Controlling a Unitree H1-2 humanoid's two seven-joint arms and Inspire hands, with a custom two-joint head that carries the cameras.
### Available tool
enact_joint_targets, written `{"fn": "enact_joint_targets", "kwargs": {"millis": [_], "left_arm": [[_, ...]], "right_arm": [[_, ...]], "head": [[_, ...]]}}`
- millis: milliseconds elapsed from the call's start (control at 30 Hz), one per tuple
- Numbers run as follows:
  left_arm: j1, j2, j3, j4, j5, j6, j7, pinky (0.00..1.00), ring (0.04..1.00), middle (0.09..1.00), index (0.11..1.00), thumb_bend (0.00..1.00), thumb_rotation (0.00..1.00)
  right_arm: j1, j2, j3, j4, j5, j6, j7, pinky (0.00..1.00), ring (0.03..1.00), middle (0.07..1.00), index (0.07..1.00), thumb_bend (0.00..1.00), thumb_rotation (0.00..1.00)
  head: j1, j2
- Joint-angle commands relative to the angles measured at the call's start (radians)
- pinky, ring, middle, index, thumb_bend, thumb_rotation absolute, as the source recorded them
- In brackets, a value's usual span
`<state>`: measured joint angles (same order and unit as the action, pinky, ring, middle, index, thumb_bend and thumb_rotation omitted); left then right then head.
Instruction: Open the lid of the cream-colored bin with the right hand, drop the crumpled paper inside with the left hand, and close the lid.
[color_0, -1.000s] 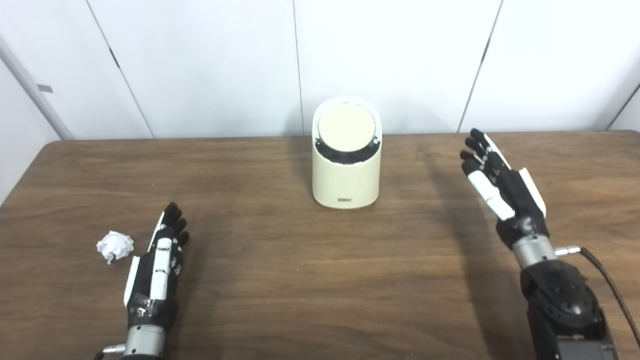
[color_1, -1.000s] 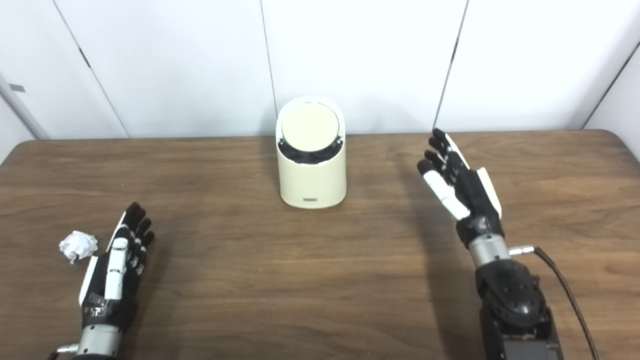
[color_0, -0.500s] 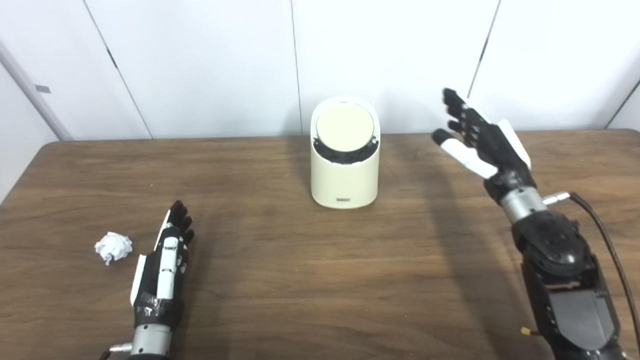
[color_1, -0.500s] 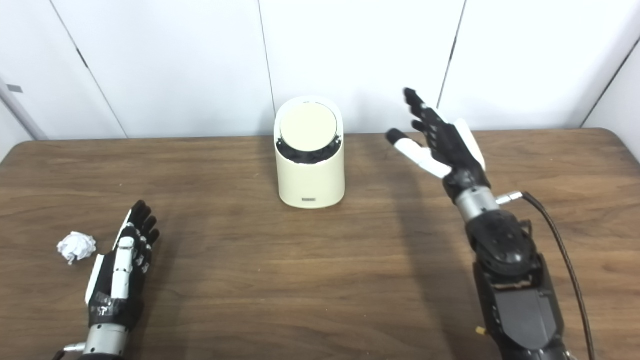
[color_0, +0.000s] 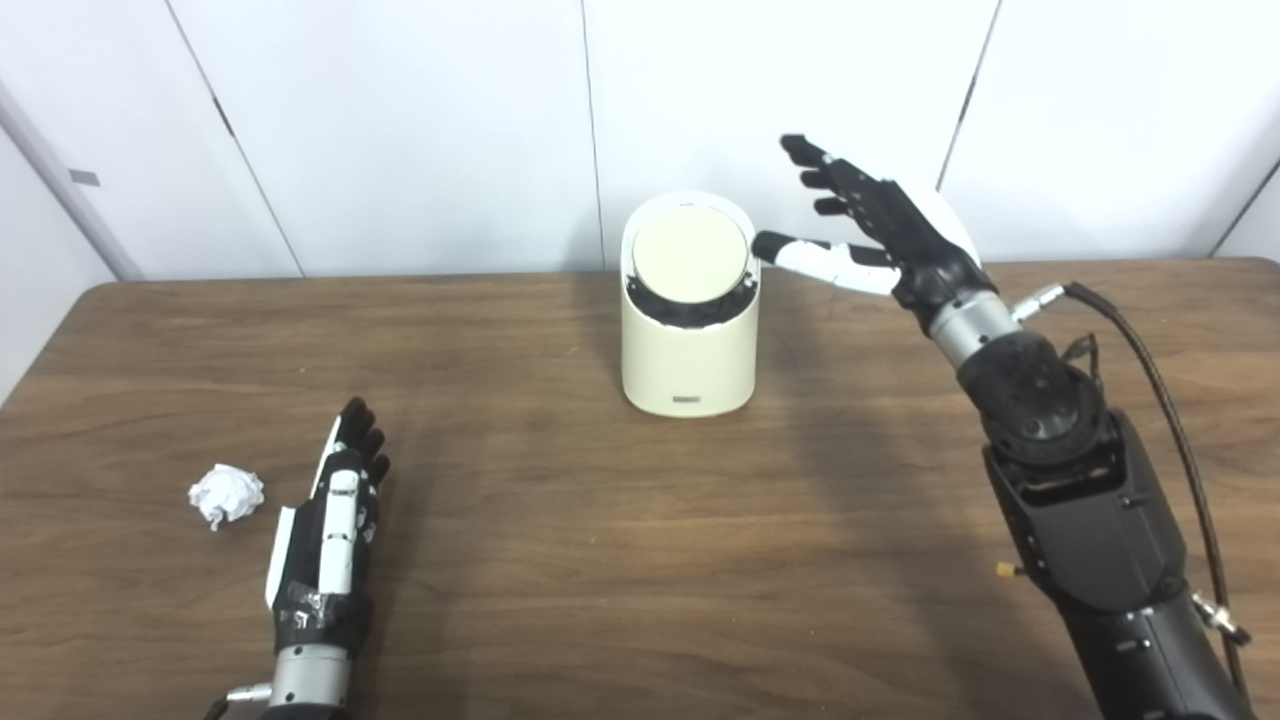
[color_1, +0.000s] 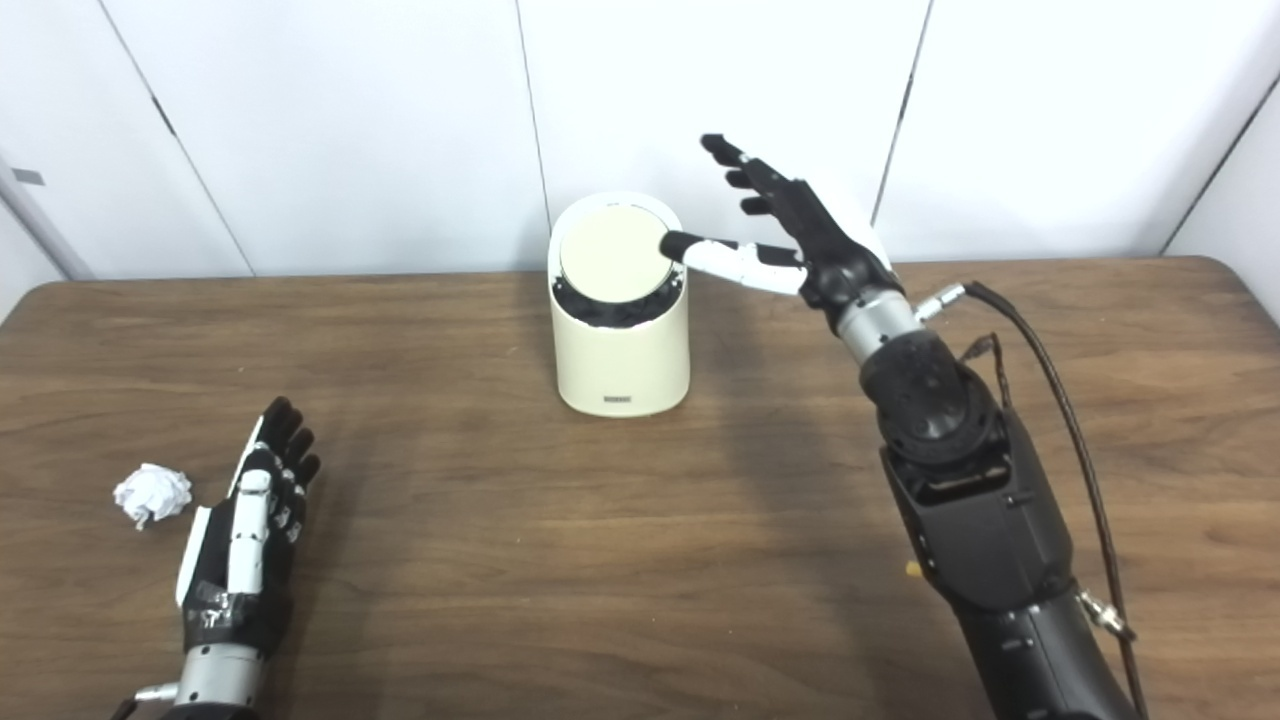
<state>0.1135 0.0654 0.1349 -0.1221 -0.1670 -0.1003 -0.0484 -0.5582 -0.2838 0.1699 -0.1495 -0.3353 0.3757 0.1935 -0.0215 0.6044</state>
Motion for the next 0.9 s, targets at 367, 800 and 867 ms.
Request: {"fn": "enact_joint_targets", "kwargs": {"millis": [367, 800, 867], "left_arm": [[0.015, -0.041, -0.021, 0.038, 0.008, -0.018, 0.007, 1.0, 0.991, 0.995, 1.0, 0.3, 0.89], [0.024, -0.053, -0.021, 0.018, -0.001, -0.001, 0.011, 0.99, 0.986, 0.986, 1.0, 0.31, 0.86], [0.024, -0.054, -0.02, 0.016, 0.003, -0.001, 0.012, 0.99, 0.984, 0.983, 1.0, 0.31, 0.86]], "right_arm": [[-0.145, 0.021, 0.057, 0.108, -0.071, -0.057, -0.012, 0.89, 0.945, 0.957, 0.926, 0.73, 0.57], [-0.21, 0.062, 0.085, 0.244, -0.134, -0.117, -0.046, 0.87, 0.928, 0.938, 0.923, 0.69, 0.6], [-0.223, 0.07, 0.089, 0.263, -0.14, -0.122, -0.05, 0.87, 0.927, 0.937, 0.923, 0.7, 0.6]], "head": [[0.0, 0.001], [0.001, 0.006], [0.0, 0.006]]}}
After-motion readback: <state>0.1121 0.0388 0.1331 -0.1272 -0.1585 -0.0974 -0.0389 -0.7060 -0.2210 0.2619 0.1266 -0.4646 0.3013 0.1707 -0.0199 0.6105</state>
